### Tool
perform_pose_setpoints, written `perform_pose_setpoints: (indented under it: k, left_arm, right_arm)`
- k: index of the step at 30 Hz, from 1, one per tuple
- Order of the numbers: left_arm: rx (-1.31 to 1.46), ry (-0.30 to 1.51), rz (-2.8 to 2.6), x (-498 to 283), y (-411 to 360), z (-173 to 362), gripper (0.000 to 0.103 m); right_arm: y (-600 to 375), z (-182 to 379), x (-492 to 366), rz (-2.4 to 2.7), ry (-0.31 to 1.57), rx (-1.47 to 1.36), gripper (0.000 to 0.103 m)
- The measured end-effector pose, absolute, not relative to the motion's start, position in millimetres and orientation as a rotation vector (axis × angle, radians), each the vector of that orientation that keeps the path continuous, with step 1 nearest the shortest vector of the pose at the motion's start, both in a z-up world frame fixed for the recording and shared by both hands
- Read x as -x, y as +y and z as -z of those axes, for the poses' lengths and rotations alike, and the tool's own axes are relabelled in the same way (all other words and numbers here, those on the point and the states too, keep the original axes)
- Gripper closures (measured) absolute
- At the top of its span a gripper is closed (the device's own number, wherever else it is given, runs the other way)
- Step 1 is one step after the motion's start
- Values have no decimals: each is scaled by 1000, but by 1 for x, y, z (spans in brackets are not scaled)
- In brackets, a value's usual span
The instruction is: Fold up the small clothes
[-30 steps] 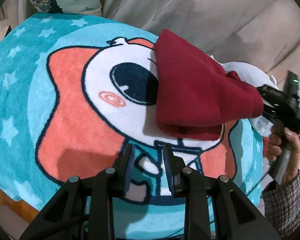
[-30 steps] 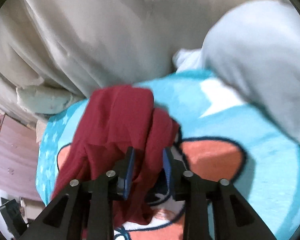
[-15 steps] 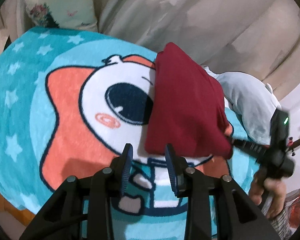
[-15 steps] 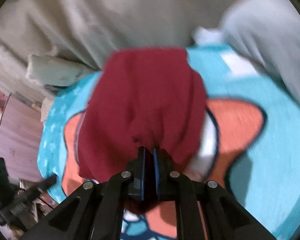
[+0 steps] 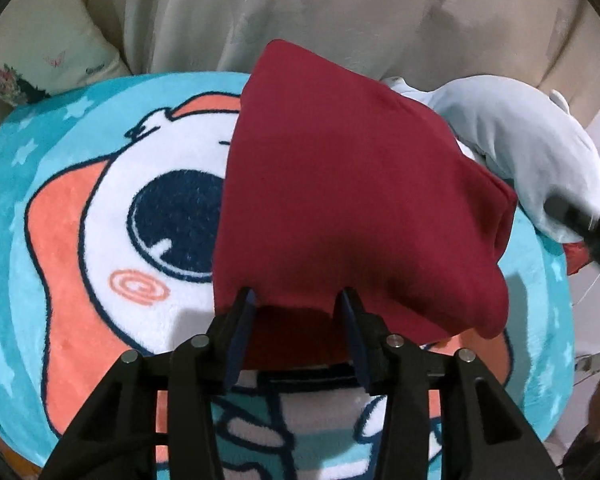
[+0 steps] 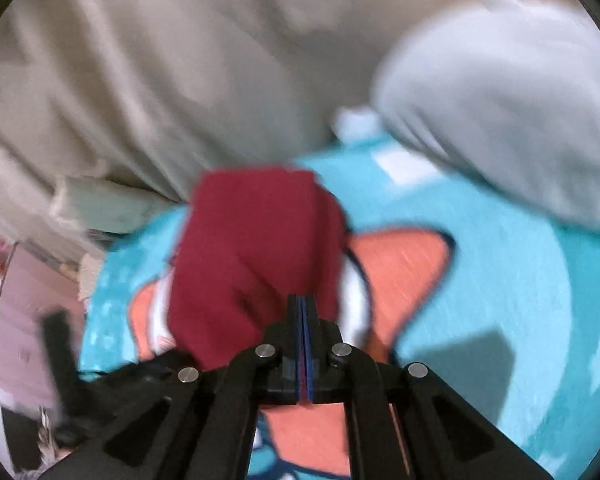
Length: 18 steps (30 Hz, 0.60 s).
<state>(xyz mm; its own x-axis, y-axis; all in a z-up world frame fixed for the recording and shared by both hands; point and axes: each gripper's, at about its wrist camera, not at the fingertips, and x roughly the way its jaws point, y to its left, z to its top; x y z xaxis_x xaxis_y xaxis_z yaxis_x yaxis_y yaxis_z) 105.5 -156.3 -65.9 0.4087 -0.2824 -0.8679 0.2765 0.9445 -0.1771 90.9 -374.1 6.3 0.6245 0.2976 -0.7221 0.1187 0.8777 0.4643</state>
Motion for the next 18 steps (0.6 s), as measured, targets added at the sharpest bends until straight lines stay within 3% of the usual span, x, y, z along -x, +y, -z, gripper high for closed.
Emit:
perform_pose_setpoints:
  k: [4, 7, 9, 13, 16, 18]
  left_arm:
    - [28, 1108, 370, -105, -151, 59, 59]
    - [77, 1118, 398, -99, -136, 47, 59]
    - [103, 1102, 404, -95, -122, 35, 59]
    - [157, 1079, 379, -100, -92, 21, 59]
    - [180, 1074, 351, -112, -81, 20, 59]
    - [198, 1076, 357, -120, -82, 20, 59]
  right_arm:
    - [-352, 12, -121, -315, 952, -600, 100]
    - [-354, 76, -139, -307, 1127, -707, 103]
    - [-372, 92, -128, -321, 1079, -881, 103]
    - [-394, 86, -104, -216, 1061, -826, 103]
    - [-400, 67, -97, -107, 1027, -718, 78]
    - [-402, 47, -99, -101, 952, -698, 78]
